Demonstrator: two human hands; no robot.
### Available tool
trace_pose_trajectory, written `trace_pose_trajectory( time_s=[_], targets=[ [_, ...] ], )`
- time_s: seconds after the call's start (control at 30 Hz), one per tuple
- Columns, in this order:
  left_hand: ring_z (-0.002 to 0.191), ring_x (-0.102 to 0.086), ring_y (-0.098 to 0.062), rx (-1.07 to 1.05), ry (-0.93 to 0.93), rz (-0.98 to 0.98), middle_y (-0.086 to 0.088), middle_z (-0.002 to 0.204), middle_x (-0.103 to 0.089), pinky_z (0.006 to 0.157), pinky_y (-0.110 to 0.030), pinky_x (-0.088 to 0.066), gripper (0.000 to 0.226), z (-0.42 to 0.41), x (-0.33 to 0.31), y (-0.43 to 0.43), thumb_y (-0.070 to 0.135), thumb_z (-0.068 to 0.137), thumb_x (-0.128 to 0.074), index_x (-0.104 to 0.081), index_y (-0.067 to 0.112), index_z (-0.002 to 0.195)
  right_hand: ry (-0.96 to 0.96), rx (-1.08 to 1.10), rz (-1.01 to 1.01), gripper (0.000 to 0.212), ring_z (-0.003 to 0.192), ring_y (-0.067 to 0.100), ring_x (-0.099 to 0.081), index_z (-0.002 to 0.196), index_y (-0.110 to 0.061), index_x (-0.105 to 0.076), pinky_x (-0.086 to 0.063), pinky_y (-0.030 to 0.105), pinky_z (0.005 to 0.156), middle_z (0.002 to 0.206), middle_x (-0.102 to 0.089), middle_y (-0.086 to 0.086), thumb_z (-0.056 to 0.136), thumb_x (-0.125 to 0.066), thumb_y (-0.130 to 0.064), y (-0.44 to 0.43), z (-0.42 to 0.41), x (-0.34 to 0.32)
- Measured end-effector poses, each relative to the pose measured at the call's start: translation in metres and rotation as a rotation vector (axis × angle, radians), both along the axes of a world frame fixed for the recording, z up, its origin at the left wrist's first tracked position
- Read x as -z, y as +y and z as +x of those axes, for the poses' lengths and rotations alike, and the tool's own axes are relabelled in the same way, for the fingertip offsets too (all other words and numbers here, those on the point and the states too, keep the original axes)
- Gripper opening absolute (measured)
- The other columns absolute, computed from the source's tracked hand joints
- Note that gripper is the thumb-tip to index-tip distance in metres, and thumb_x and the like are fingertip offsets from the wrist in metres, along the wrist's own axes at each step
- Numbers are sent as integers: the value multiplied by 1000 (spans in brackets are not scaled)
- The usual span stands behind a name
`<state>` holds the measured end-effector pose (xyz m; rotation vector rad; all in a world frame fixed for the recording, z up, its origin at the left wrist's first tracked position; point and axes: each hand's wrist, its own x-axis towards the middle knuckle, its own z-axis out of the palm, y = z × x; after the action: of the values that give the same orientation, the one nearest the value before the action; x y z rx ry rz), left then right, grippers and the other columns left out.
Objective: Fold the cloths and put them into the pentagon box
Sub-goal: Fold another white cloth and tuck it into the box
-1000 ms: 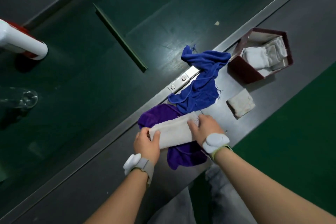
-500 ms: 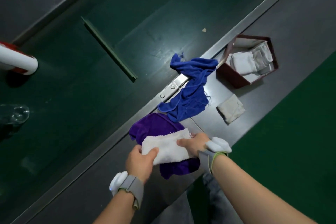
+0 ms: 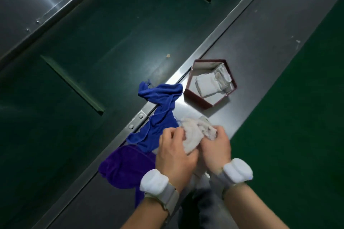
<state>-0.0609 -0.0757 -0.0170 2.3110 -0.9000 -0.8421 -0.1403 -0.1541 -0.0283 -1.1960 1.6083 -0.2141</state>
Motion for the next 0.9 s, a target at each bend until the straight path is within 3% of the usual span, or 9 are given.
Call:
trace_pose_trajectory(
  time_s=[0.13,0.27,0.33,0.43,0.57,0.67,0.73,0.8,0.9],
  targets=[
    [73,-47,-13,45,78,-96,11,87,-41,58,-27,-35,23,-19,-1,-41,45,68,-51,-34,37,81,-153,171,139,13,92,34,-66,86,-12,-64,-53,50,85,91,-72,13,76,-69,-18,-45,-11,3],
    [57,-48,-6,-92,164,-126,10,63,-50,47,-18,-32,20,-1,8,-83,41,60,-55,-38,37,71,-154,35,114,37,82,31,-66,82,-11,-64,-53,53,79,84,-71,13,56,-71,-37,-90,-18,5],
    [56,-48,-6,-222,280,-139,8,64,-54,52,-25,-40,20,17,15,-104,36,57,-57,-45,31,73,-213,-7,172,45,83,35,-67,85,-9,-67,-52,55,81,88,-72,17,49,-73,-36,-116,-19,6],
    [60,-47,-14,-331,389,-155,5,67,-53,60,-37,-44,17,46,24,-133,25,59,-56,-49,22,74,-343,-33,280,49,93,40,-67,96,-4,-69,-52,49,86,98,-72,20,52,-75,-25,-146,-24,10],
    [68,-51,-19,-336,520,-132,-7,73,-54,62,-38,-46,18,68,32,-161,20,59,-59,-51,17,75,-506,21,484,50,73,32,-61,108,2,-60,-50,26,48,92,-65,22,61,-65,-11,-162,-39,15],
    [61,-47,-18,-305,525,-83,-5,67,-51,54,-32,-41,17,68,32,-173,19,58,-60,-48,19,70,-614,96,667,67,96,40,-48,127,6,-51,-41,30,69,113,-56,27,61,-61,-4,-160,-49,20],
    [67,-49,-21,-349,601,-91,-10,73,-52,59,-37,-41,16,65,31,-176,17,59,-59,-51,17,73,-667,122,783,75,93,38,-49,131,3,-49,-36,28,73,116,-55,22,57,-62,-3,-160,-47,18],
    [74,-50,-24,-433,682,-95,-13,81,-54,64,-43,-44,18,63,30,-178,16,61,-59,-55,15,78,-681,146,836,63,79,33,-62,123,-6,-59,-47,29,70,106,-66,15,60,-61,-9,-164,-41,17],
    [65,-49,-20,-319,270,-33,-1,71,-53,58,-35,-42,17,65,28,-178,20,66,-63,-50,13,75,-422,75,580,33,54,20,-60,102,-4,-67,-45,24,48,72,-70,6,71,-65,-15,-171,-26,17]
  ],
)
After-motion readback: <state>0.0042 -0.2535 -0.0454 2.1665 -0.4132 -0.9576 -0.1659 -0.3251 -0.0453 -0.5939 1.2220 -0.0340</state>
